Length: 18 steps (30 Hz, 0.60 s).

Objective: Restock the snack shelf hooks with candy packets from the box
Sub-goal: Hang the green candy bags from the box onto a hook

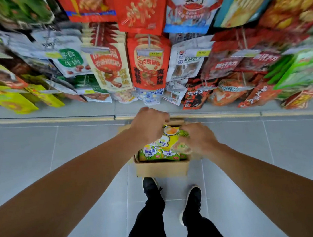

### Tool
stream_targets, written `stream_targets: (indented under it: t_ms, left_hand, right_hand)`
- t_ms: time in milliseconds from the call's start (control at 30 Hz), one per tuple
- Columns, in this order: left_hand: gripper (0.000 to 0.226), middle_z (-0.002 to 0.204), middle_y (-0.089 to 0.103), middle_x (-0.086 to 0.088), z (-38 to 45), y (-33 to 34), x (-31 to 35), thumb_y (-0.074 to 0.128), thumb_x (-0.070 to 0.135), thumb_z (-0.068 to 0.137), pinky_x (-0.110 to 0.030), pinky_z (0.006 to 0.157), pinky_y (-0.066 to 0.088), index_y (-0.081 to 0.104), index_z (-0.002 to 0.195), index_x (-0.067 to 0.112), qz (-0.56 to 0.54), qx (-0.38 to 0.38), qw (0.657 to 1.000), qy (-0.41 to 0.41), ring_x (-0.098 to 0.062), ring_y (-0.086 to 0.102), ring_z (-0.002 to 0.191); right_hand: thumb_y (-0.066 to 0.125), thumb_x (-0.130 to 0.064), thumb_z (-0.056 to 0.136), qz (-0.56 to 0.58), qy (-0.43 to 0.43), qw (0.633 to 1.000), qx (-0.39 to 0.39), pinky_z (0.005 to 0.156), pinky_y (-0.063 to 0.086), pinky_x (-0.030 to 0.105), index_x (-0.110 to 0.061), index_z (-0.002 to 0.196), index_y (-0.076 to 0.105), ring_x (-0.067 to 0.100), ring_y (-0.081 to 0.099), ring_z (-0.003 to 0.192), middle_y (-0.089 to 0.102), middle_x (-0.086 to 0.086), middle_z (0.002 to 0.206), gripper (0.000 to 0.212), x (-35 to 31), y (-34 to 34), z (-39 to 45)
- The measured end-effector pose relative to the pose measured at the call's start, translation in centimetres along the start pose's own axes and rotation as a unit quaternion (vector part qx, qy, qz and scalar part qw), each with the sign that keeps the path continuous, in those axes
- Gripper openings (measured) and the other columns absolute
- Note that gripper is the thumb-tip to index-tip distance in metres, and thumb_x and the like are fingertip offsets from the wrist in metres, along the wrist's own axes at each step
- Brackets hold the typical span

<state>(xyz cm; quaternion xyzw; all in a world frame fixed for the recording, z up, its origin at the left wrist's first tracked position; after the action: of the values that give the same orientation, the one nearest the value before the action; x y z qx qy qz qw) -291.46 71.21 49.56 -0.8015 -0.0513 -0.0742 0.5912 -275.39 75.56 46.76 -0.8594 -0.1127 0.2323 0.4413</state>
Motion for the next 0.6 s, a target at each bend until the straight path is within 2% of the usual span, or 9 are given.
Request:
stream_targets:
  t_ms: [67, 133, 167, 233, 333, 400, 433, 533, 600]
  left_hand:
    - [0.049, 0.135, 0.056, -0.002, -1.0, -2.0, 0.1, 0.066, 0.017, 0.079, -0.037, 0.098, 0.044, 0.058, 0.127, 0.022, -0.08, 0.099, 0.991, -0.028, -0.029, 0.053, 0.12]
    - [0.06, 0.146, 0.042, -0.007, -2.4, -4.0, 0.4, 0.071, 0.009, 0.073, -0.04, 0.095, 0.048, 0.054, 0.13, 0.017, -0.175, 0.204, 0.96, -0.078, -0.034, 0.048, 0.125]
    - [0.063, 0.147, 0.04, -0.007, -3.0, -4.8, 0.5, 0.072, 0.008, 0.072, -0.038, 0.093, 0.048, 0.052, 0.131, 0.015, -0.216, 0.241, 0.94, -0.108, -0.032, 0.048, 0.125]
    - [0.065, 0.143, 0.041, -0.005, -4.0, -5.5, 1.5, 0.072, 0.011, 0.075, -0.033, 0.091, 0.045, 0.048, 0.135, 0.015, -0.304, 0.258, 0.901, -0.17, -0.026, 0.05, 0.123]
    - [0.067, 0.133, 0.049, 0.001, -5.1, -5.4, 4.6, 0.075, 0.023, 0.079, -0.031, 0.085, 0.046, 0.044, 0.138, 0.018, -0.41, 0.229, 0.852, -0.232, -0.021, 0.056, 0.112]
    - [0.067, 0.128, 0.049, 0.006, -5.4, -5.1, 6.7, 0.076, 0.025, 0.08, -0.028, 0.084, 0.041, 0.044, 0.139, 0.021, -0.476, 0.214, 0.814, -0.256, -0.017, 0.054, 0.107]
    - [0.066, 0.129, 0.049, 0.006, -5.5, -5.2, 8.3, 0.077, 0.027, 0.08, -0.029, 0.088, 0.041, 0.045, 0.138, 0.022, -0.5, 0.21, 0.797, -0.267, -0.017, 0.052, 0.111]
    - [0.046, 0.125, 0.054, 0.006, -6.0, -5.3, 13.0, 0.077, 0.03, 0.081, -0.041, 0.1, 0.044, 0.053, 0.121, 0.027, -0.591, 0.197, 0.739, -0.257, -0.019, 0.051, 0.122]
    - [0.035, 0.115, 0.063, 0.006, -6.1, -5.7, 16.9, 0.076, 0.034, 0.081, -0.047, 0.099, 0.047, 0.06, 0.11, 0.024, -0.651, 0.168, 0.702, -0.237, -0.021, 0.058, 0.115]
  right_hand:
    - [0.059, -0.039, 0.085, 0.037, 0.028, 0.999, 0.012, 0.08, 0.049, 0.032, -0.025, 0.114, 0.069, 0.028, 0.062, 0.107, 0.069, 0.006, 0.111, 0.034, 0.6, -0.7, -1.6]
    - [0.054, -0.045, 0.075, 0.115, 0.046, 0.992, 0.027, 0.067, 0.042, 0.024, -0.021, 0.099, 0.071, 0.026, 0.064, 0.092, 0.067, 0.003, 0.087, 0.037, 1.5, -1.8, -3.3]
    - [0.054, -0.044, 0.073, 0.162, 0.057, 0.984, 0.041, 0.061, 0.039, 0.02, -0.021, 0.087, 0.069, 0.024, 0.061, 0.082, 0.061, -0.001, 0.073, 0.031, 2.0, -2.5, -4.2]
    - [0.064, -0.032, 0.081, 0.25, 0.063, 0.963, 0.075, 0.05, 0.034, 0.008, -0.02, 0.071, 0.058, 0.018, 0.053, 0.069, 0.052, -0.008, 0.06, 0.017, 3.3, -4.1, -6.0]
    - [0.067, -0.02, 0.086, 0.36, 0.074, 0.925, 0.1, 0.048, 0.038, 0.017, -0.014, 0.071, 0.063, 0.018, 0.052, 0.062, 0.058, 0.0, 0.064, 0.017, 6.1, -5.7, -8.8]
    - [0.068, -0.022, 0.087, 0.419, 0.068, 0.899, 0.105, 0.055, 0.044, 0.022, -0.007, 0.082, 0.069, 0.019, 0.056, 0.066, 0.063, 0.004, 0.073, 0.015, 7.4, -6.8, -10.4]
    - [0.069, -0.023, 0.087, 0.448, 0.066, 0.885, 0.108, 0.064, 0.048, 0.026, -0.01, 0.084, 0.071, 0.02, 0.058, 0.07, 0.065, 0.004, 0.077, 0.014, 8.4, -7.4, -11.4]
    - [0.072, -0.025, 0.086, 0.523, 0.046, 0.844, 0.109, 0.09, 0.051, 0.041, -0.02, 0.082, 0.072, 0.022, 0.067, 0.087, 0.073, 0.0, 0.087, 0.007, 11.2, -8.9, -14.5]
    - [0.074, -0.026, 0.082, 0.569, 0.04, 0.816, 0.1, 0.097, 0.05, 0.05, -0.021, 0.082, 0.075, 0.03, 0.068, 0.095, 0.075, 0.004, 0.091, 0.006, 13.4, -10.4, -17.1]
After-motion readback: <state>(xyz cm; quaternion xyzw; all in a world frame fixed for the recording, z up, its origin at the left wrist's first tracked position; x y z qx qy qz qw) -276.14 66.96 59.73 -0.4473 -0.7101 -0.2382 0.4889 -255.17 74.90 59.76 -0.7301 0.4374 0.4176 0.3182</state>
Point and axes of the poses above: each hand's wrist, its own z-axis towards the middle knuckle, its own y-axis out of the palm, x = y × z, the point moved 3 cm from there along z, towards the middle knuckle
